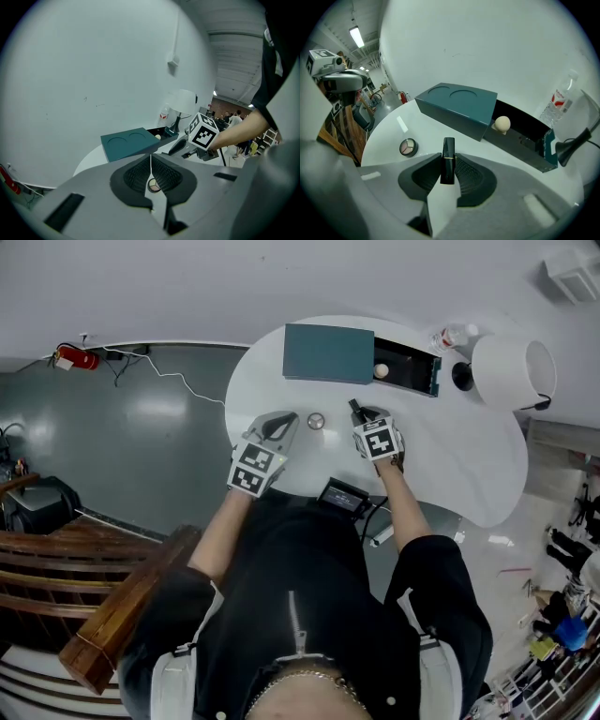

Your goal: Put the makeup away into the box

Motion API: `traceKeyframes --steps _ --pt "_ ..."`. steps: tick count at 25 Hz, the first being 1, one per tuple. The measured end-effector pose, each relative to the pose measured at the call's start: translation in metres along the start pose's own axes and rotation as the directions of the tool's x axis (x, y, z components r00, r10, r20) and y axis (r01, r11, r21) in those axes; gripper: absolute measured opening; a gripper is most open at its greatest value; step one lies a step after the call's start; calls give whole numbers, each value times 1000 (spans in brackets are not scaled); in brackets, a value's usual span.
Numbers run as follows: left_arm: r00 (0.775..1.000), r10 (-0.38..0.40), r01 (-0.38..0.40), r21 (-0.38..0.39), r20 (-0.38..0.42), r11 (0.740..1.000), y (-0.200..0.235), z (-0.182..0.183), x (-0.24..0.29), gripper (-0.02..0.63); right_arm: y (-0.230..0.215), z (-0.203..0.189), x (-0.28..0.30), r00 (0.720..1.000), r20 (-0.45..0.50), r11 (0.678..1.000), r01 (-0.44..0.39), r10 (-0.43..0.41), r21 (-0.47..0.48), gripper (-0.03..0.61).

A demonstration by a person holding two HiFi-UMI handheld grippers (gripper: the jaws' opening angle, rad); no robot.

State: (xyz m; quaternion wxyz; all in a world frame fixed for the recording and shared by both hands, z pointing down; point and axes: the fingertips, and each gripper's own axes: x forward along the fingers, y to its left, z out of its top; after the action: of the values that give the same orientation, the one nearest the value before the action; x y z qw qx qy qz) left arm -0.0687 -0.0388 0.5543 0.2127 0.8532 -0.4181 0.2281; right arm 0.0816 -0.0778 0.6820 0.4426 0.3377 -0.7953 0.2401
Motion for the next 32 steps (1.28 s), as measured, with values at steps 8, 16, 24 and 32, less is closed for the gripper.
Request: traceKeyframes --steps 8,16,24,32 --pt "1000 -21 21 10 10 1000 -13 16 16 14 -16 13 -27 999 37 1000 0 0 -5 87" --pt "1000 -8 8 9 4 1000 -22 28 34 14 -56 27 -48 997 71 998 2 3 -62 87" --pt "999 35 -35 -9 0 999 -22 37 42 14 -99 52 -58 995 95 980 -14 33 -197 87" --pt "998 66 -67 -31 -19 997 -23 39 52 15 -121 70 -47 995 69 950 -51 76 -308 87"
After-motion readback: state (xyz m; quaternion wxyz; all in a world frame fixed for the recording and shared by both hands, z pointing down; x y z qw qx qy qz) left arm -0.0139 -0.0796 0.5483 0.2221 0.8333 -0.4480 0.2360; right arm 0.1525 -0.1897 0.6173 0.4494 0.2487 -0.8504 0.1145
